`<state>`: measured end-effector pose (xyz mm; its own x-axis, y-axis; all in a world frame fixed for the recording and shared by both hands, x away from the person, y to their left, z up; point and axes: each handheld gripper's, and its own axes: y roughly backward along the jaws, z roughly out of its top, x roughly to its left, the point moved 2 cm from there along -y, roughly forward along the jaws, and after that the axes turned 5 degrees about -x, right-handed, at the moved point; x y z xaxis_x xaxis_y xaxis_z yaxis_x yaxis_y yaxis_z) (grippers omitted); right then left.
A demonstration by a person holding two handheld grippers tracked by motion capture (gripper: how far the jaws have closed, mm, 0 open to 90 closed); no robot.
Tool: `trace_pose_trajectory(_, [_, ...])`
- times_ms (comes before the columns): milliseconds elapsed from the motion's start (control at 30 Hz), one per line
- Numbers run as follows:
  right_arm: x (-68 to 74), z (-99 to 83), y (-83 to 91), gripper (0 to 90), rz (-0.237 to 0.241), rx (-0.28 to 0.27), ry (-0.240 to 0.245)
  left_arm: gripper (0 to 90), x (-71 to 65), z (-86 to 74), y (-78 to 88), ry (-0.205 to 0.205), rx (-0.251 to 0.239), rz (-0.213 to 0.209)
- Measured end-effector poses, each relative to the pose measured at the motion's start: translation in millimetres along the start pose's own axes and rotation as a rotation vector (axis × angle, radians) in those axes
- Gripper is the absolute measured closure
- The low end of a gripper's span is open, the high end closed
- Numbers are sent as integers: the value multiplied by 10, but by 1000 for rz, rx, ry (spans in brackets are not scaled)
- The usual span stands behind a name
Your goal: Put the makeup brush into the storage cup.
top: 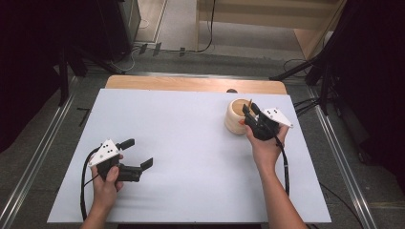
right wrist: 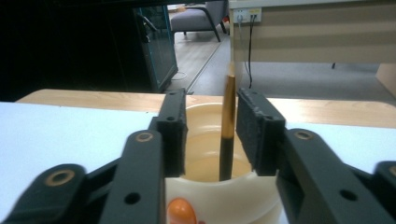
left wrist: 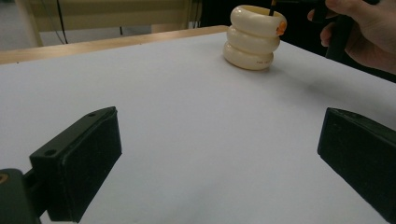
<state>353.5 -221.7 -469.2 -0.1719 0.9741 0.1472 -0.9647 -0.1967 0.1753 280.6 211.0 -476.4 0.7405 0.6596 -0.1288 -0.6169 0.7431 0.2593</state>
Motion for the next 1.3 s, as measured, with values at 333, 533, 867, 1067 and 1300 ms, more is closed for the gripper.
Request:
trace_pose_trajectory(333, [11,-5,235,516,70,8,-22,0,0,4,9,-2,-4,4])
trace_pose_trajectory(533, [32,-26,379,461,112,-35,-7,0,-1,4,10,-3,-4,5])
trace_pose_trajectory(867, [23,-104,561,364,160,-20,31,0,6,5,17,-7,-6,9])
trace_pose_trajectory(1067, [11,-169,666,247,191,-9,17,0,11,7,28,-7,-12,9])
trace_pose_trajectory(1300, [-38,-255,782,144,188,11,59,0,13,6,30,-6,-12,11])
